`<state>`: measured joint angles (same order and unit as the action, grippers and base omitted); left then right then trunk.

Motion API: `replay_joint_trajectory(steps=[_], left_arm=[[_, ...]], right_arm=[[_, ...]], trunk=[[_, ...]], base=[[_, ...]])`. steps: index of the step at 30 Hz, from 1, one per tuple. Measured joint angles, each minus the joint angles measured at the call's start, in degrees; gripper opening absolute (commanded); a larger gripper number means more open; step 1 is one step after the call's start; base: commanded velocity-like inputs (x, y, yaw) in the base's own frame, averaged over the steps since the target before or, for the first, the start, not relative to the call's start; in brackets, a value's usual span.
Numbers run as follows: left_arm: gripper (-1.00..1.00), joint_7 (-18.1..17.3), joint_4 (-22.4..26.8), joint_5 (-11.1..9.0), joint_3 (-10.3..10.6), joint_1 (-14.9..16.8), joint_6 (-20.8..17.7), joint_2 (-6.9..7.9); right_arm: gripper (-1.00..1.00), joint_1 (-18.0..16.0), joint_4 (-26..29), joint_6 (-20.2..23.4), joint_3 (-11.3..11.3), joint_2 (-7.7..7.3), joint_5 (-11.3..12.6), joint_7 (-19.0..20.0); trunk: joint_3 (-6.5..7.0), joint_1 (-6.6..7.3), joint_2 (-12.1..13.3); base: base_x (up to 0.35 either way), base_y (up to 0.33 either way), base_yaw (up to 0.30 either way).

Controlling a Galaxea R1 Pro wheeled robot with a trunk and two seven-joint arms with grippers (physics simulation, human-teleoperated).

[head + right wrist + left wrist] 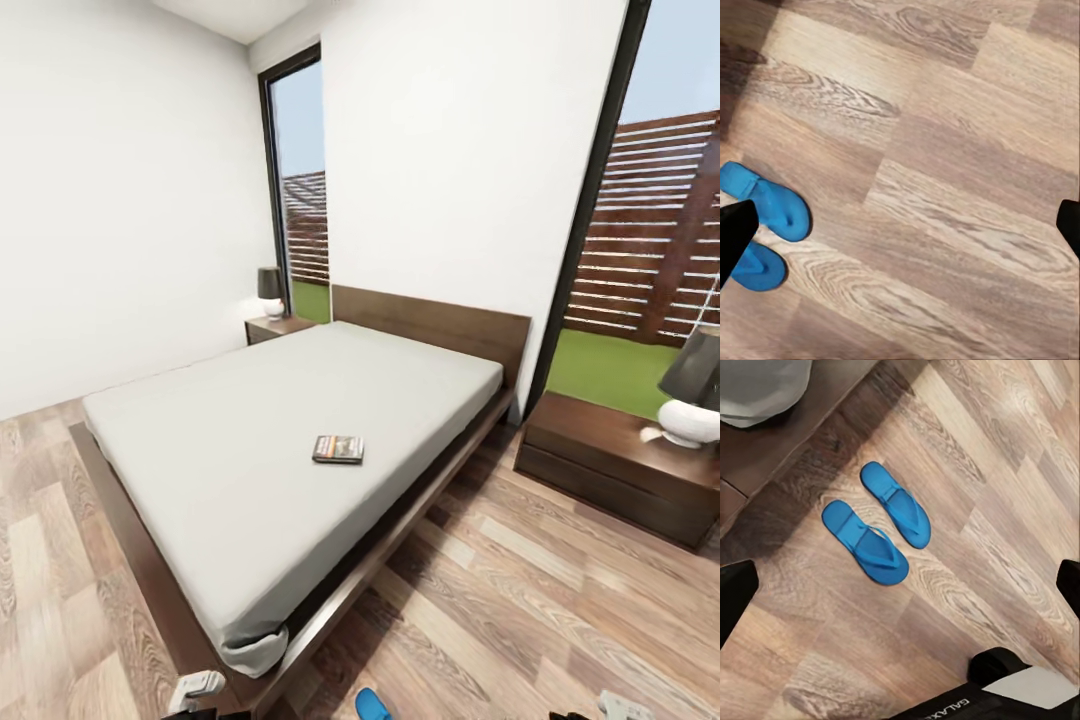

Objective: In the bedroom, move the book from the bed onto either nightstand, and place the two sandals side by side next to the bed.

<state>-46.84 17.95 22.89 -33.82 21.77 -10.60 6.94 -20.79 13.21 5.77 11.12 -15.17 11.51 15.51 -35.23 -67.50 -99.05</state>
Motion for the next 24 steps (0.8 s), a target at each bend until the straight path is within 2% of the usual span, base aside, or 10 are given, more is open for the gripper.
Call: replay_joint_trajectory(steps=[2,5,7,9,13,24], left_arm=[[1.00,2.12,-0.19,0.01,-0.02,0.00,0.54,-0.63],[1.00,5.21,-1.32,0.04,-0.04,0.00,2.55,-1.34],[1.00,10.32,-5.02,-0.08,0.00,-0.01,7.90,-2.04],[1.00,11.63,-5.86,-0.20,-0.05,0.00,9.29,-2.34],[1.00,12.33,-6.29,-0.27,-0.06,0.00,10.02,-2.53],[1.00,12.51,-6.49,-0.34,-0.08,0.00,10.25,-2.60]], right_arm=[[1.00,0.00,-0.81,-0.03,0.06,1.84,-0.87,-0.03],[1.00,-0.01,-2.24,-0.11,0.05,3.62,-2.62,-0.06],[1.00,0.00,-4.02,-2.39,-0.07,5.64,-6.84,-0.12],[1.00,0.00,-4.26,-3.55,-0.04,6.52,-8.21,-0.14],[1.00,0.00,-4.39,-4.24,-0.05,7.08,-8.99,-0.15],[1.00,0.00,-4.33,-4.47,0.13,7.11,-8.82,-0.15]], trunk=[[0.10,0.00,0.00],[0.24,0.00,0.00],[0.34,0.00,0.00],[0.45,0.00,0.00],[0.66,0.00,0.00],[1.23,0.00,0.00]], base=[[0.000,0.000,-0.251],[0.000,0.000,-0.254],[0.000,0.000,-0.256],[0.000,0.000,-0.256],[0.000,0.000,-0.256],[0.000,0.000,-0.254]])
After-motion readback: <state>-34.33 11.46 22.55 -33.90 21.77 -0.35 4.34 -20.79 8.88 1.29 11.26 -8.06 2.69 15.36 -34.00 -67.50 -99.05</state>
